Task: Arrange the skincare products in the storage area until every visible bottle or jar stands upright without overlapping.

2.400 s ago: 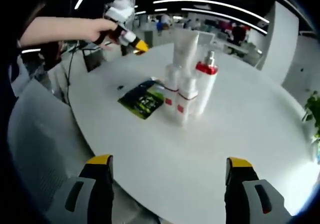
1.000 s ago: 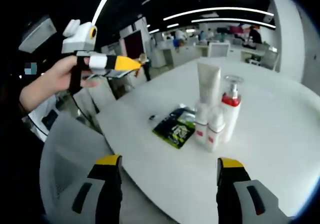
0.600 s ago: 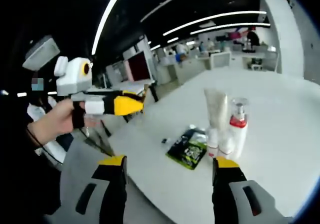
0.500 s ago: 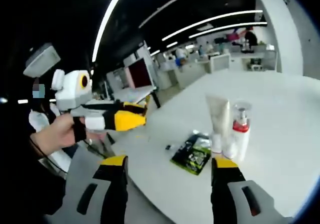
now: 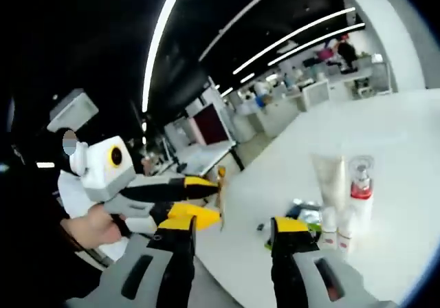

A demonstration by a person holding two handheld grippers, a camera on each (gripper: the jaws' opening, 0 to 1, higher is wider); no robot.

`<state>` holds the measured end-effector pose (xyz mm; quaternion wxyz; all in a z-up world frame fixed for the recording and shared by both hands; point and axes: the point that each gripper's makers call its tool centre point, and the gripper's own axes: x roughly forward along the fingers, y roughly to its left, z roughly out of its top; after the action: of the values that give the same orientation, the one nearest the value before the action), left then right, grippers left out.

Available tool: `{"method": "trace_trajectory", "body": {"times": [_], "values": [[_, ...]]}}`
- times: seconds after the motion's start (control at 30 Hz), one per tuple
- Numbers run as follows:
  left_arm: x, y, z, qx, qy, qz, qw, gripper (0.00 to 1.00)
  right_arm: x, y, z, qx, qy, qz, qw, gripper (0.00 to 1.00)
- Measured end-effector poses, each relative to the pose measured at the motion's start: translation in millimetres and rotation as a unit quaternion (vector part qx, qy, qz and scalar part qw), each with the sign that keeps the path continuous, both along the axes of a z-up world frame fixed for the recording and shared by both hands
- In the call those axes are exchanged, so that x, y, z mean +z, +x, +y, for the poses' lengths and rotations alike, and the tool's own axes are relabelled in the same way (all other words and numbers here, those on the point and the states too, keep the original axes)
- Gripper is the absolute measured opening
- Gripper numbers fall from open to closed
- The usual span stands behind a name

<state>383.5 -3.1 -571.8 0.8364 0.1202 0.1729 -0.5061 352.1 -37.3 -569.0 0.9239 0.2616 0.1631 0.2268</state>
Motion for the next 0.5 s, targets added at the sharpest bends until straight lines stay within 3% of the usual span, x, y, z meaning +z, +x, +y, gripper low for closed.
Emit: {"method": "trace_trajectory", "body": {"times": [0.17, 0.5], "values": [[-1.1, -5.0, -3, -0.003, 0.005, -0.005, 1.0, 0.28, 1.2, -1, -6, -0.004, 0.02, 0.001, 0.9998, 0.4], [2.6, -27.5, -19, -0.034, 0.014, -0.031, 0.9988, 0.28, 2.9, 4, 11, 0.016, 0.051, -0.002, 0.9985, 0.28]]}}
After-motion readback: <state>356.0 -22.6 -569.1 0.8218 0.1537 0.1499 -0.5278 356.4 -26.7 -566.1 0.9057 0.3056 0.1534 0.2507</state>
